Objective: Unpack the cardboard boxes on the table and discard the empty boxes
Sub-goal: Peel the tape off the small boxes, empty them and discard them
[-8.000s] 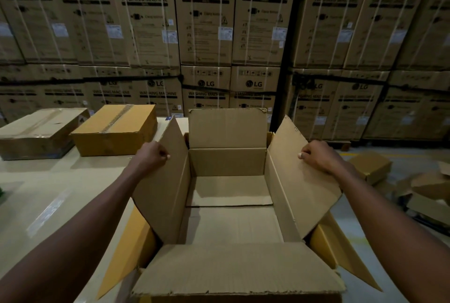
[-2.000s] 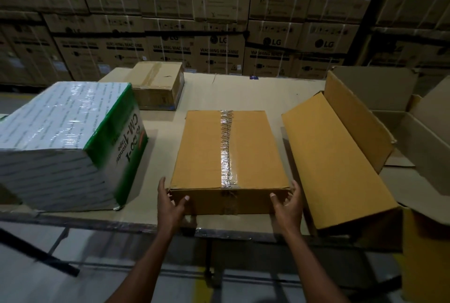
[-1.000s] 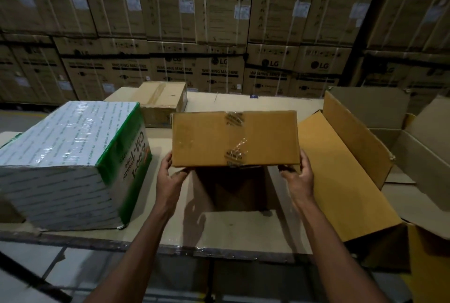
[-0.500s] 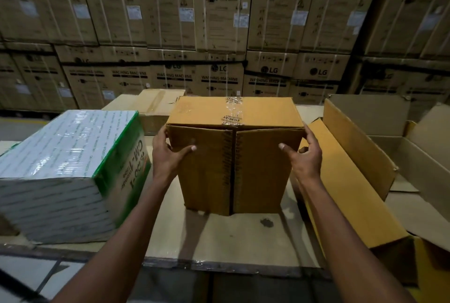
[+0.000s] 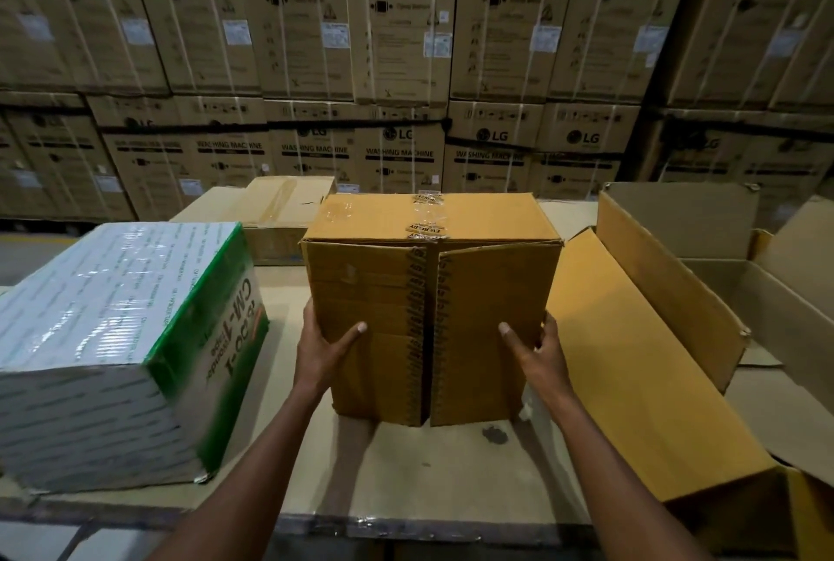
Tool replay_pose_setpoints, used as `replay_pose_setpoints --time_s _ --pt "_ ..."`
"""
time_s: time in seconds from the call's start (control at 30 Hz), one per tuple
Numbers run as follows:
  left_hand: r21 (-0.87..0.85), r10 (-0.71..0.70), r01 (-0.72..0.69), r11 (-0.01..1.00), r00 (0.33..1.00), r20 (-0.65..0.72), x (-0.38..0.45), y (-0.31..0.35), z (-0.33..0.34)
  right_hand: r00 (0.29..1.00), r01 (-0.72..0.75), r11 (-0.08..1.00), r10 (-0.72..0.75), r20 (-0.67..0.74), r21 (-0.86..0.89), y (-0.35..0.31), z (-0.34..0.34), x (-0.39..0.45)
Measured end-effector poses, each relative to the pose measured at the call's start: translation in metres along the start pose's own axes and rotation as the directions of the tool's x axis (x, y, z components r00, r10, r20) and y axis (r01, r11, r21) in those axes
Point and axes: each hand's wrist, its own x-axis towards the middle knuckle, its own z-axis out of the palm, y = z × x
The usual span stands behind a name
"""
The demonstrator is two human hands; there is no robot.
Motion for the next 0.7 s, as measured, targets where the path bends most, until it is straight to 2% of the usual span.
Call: replay_pose_setpoints --time_s 0.07,0.17,0.37,0.53,0.7 --pt "-0.011 -0.063 0.064 0.998 0.997 0.043 -0.005 -0.013 0.002 0.999 -0.032 0.998 0.033 0.018 -0.046 0.015 0.004 -0.005" --pt "0.006 -0.114 0.114 0.993 0.991 0.063 -0.015 -0.025 0.005 0.999 -0.050 0.998 0.050 -0.011 -0.024 0.028 0.009 -0.011" --pt "0.056 -0.108 0.111 0.992 0.993 -0.054 -0.011 -0.009 0.005 0.993 0.000 1.000 0.003 -0.122 0.020 0.005 0.016 -0.008" --pt "0.125 -0.042 0.053 0.991 0.995 -0.091 -0.004 0.005 0.002 0.977 -0.090 0.986 0.060 -0.206 -0.137 -0.004 0.011 0.003" --pt "0.201 -0.062 0.070 0.977 0.997 -0.046 -0.002 0.005 0.005 0.971 -0.213 0.938 0.170 -0.170 -0.272 -0.003 0.007 0.008"
